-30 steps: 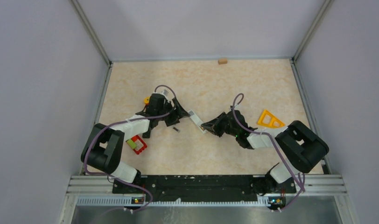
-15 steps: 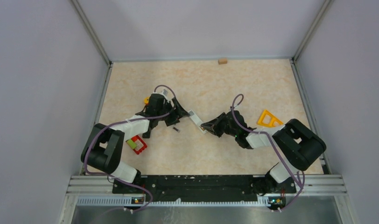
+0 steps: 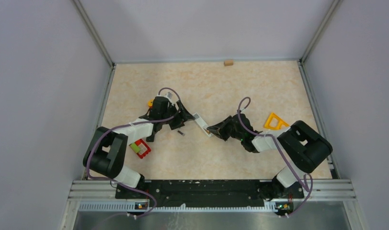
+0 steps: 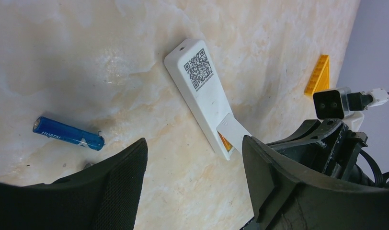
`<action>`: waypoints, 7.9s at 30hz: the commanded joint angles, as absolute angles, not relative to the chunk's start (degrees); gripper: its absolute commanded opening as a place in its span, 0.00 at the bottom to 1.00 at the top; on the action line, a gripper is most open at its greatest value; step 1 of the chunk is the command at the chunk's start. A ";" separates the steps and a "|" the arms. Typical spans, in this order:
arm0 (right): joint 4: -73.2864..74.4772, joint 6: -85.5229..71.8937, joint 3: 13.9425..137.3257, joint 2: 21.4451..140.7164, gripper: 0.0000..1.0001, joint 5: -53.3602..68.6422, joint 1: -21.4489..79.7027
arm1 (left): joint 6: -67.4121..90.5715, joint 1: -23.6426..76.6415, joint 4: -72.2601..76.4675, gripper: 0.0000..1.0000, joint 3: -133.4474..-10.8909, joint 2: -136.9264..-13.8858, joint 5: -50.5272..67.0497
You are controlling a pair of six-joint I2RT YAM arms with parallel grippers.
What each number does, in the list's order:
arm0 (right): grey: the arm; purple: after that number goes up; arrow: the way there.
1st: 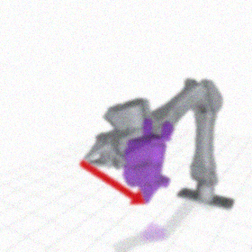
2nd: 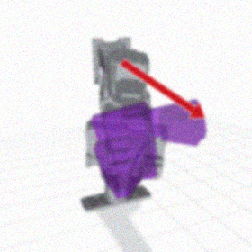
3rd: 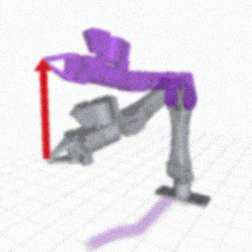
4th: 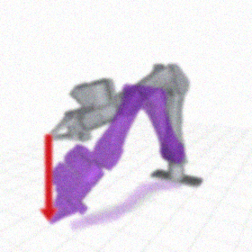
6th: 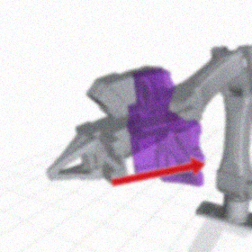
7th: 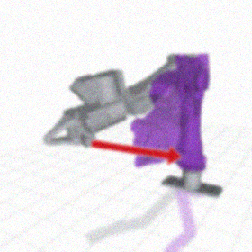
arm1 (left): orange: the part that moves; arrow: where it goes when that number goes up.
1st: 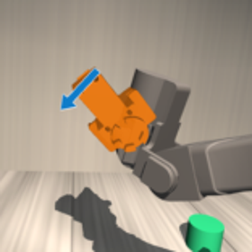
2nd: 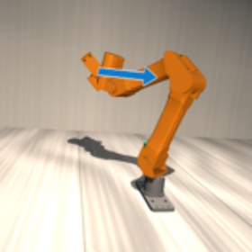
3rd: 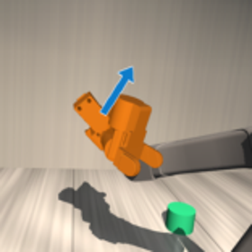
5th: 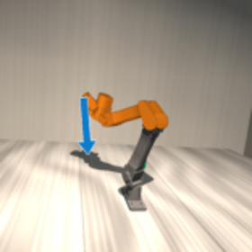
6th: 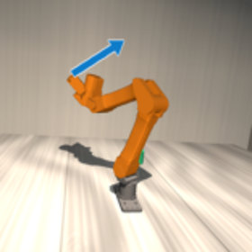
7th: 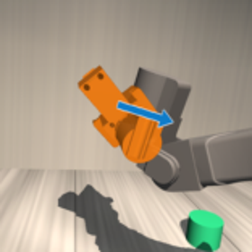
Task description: Load the batteries into the remote control
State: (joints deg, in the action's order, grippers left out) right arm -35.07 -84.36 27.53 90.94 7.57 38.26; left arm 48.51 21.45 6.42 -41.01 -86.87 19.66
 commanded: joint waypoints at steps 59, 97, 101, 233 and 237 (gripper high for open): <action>-21.07 -81.32 31.82 91.19 0.34 6.05 37.84 | 47.60 21.04 7.19 0.89 -45.15 -91.55 20.00; -19.32 -74.47 34.82 96.32 0.19 5.59 37.88 | 33.10 18.48 0.26 0.71 -57.83 -106.65 26.46; -18.82 -73.03 36.33 99.00 0.19 6.45 37.96 | 32.17 18.46 -1.76 0.61 -57.41 -107.60 27.98; -11.28 -63.22 37.50 103.91 0.19 -4.90 39.29 | 34.89 16.70 -0.44 0.43 -42.11 -103.90 23.98; -10.63 -62.40 39.45 106.28 0.16 -4.57 39.41 | 35.66 16.70 1.80 0.35 -40.80 -105.33 26.30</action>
